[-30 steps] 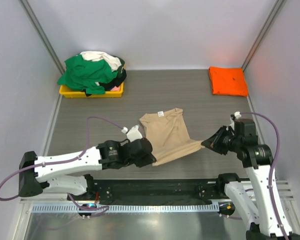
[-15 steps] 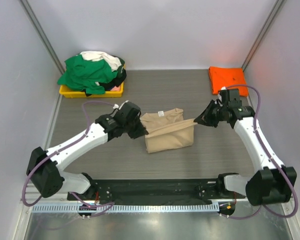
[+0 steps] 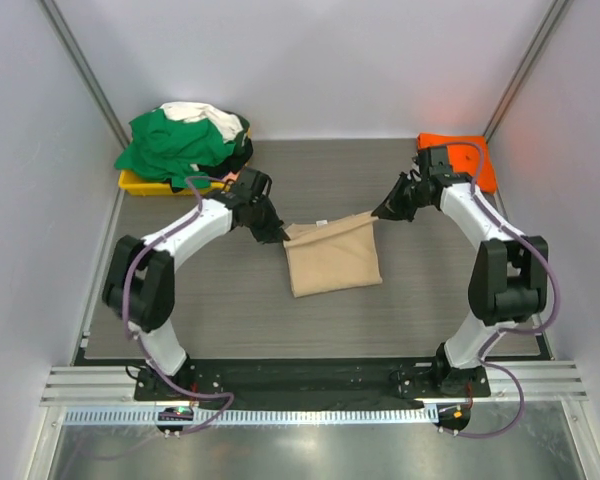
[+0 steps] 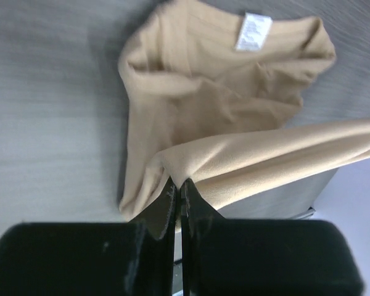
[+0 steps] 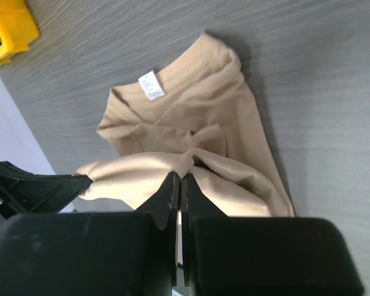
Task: Fold and stack the t-shirts
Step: Fold the tshirt
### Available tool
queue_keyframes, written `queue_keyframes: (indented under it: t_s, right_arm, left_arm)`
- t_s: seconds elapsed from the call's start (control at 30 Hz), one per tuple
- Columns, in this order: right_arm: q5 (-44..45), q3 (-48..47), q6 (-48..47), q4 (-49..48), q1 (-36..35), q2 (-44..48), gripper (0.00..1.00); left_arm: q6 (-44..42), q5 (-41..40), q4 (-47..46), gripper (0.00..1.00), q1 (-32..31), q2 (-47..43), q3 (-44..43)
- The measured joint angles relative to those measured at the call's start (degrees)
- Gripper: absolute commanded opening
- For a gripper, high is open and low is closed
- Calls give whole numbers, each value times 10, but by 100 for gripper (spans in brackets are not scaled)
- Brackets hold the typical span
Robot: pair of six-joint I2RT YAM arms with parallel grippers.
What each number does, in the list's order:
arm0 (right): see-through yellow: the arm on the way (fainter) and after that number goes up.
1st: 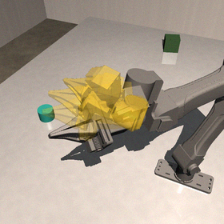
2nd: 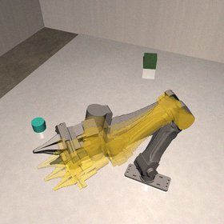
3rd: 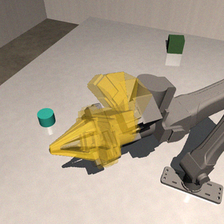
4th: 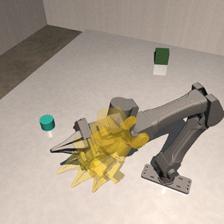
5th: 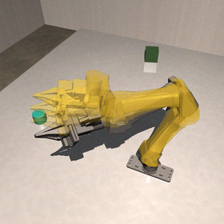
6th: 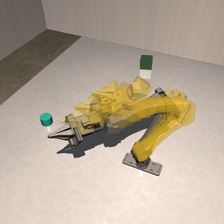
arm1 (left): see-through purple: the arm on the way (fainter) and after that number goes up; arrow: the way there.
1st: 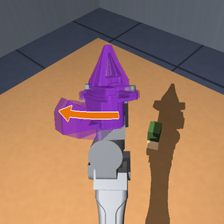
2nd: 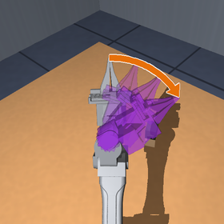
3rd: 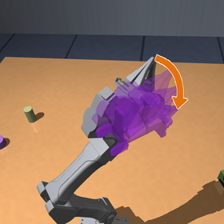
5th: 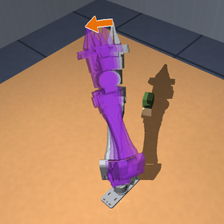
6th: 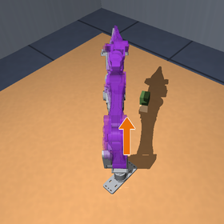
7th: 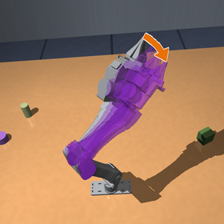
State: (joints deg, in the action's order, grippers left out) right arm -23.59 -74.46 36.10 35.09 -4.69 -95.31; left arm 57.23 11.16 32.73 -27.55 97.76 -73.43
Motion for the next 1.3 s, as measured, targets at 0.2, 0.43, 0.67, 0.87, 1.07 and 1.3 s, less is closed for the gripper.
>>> queue_keyframes:
  t_s: [0.2,0.43,0.67,0.87,1.07,1.3]
  right_arm:
    - [17,-66,1,-23,2,-113,65]
    - [49,-152,-17,-29,10,-148,70]
    - [49,51,-21,-121,-47,61,68]
    - [0,199,-17,-220,-124,104,56]
    - [30,332,-15,-247,-117,103,48]
    - [44,412,16,-300,-118,142,46]
  left_arm:
    - [-59,37,31,40,48,134,-85]
    - [-131,-7,165,54,106,243,-294]
    - [-177,-64,148,51,45,93,-232]
    - [-170,-28,59,49,-33,22,-55]
    - [-163,16,-10,47,-26,67,5]
    - [-188,30,-22,43,-25,172,-60]
